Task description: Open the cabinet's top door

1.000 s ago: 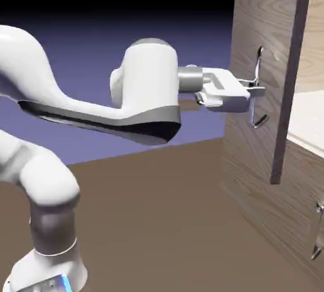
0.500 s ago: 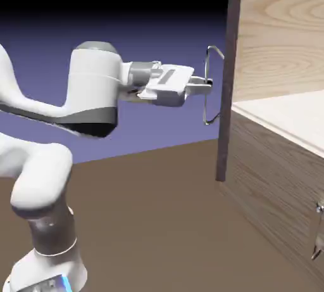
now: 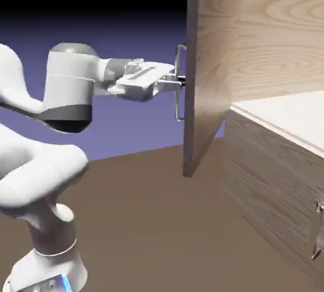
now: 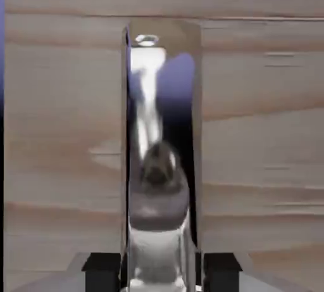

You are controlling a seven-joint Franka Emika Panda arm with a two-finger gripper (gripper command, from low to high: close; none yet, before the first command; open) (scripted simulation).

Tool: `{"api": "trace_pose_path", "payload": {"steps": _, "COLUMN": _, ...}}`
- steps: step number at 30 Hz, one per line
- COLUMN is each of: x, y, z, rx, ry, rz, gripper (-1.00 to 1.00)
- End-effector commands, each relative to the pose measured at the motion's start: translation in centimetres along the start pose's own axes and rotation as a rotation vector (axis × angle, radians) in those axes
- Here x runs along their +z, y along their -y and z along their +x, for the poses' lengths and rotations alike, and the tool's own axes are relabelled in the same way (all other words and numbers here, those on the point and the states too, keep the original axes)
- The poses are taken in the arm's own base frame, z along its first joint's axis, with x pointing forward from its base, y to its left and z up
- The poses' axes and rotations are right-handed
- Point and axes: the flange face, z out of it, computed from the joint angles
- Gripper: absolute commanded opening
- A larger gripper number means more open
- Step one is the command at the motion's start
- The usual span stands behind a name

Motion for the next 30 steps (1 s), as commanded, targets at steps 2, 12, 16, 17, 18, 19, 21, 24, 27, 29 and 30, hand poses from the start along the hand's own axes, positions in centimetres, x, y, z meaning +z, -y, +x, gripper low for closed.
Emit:
{"api": "trace_pose_path", "payload": {"steps": 2, "x": -0.1, "y": -0.2, "z": 0.2, "rx": 0.003, "ry": 0.001, "rz": -0.003, "gripper": -1.00}}
{"api": "trace_pose_path", "payload": {"steps": 12, "x": -0.7, "y": -0.2, "z": -0.2, "rx": 0.004, "ry": 0.030, "rz": -0.003, "gripper": -1.00}}
{"api": "trace_pose_path", "payload": {"steps": 16, "x": -1.4, "y": 0.1, "z": 0.0, "rx": 0.003, "ry": 0.020, "rz": 0.026, "gripper": -1.00}}
{"api": "trace_pose_path", "payload": {"steps": 17, "x": -1.6, "y": 0.0, "z": 0.1, "rx": 0.003, "ry": 0.020, "rz": 0.031, "gripper": -1.00}}
{"api": "trace_pose_path", "payload": {"steps": 18, "x": -1.8, "y": 0.0, "z": 0.1, "rx": 0.002, "ry": 0.022, "rz": 0.035, "gripper": -1.00}}
{"api": "trace_pose_path", "payload": {"steps": 19, "x": -2.1, "y": -0.1, "z": 0.2, "rx": 0.002, "ry": 0.028, "rz": 0.038, "gripper": -1.00}}
{"api": "trace_pose_path", "payload": {"steps": 21, "x": -2.8, "y": -0.4, "z": 0.3, "rx": 0.003, "ry": 0.045, "rz": 0.045, "gripper": -1.00}}
{"api": "trace_pose_path", "payload": {"steps": 24, "x": -4.4, "y": -0.8, "z": 0.7, "rx": 0.003, "ry": 0.069, "rz": 0.069, "gripper": -1.00}}
{"api": "trace_pose_path", "payload": {"steps": 27, "x": -6.1, "y": -1.3, "z": 1.3, "rx": 0.003, "ry": 0.096, "rz": 0.095, "gripper": -1.00}}
{"api": "trace_pose_path", "payload": {"steps": 29, "x": -7.3, "y": -1.7, "z": 1.7, "rx": 0.003, "ry": 0.115, "rz": 0.114, "gripper": -1.00}}
{"api": "trace_pose_path", "payload": {"steps": 30, "x": -7.9, "y": -2.0, "z": 1.9, "rx": 0.003, "ry": 0.125, "rz": 0.124, "gripper": -1.00}}
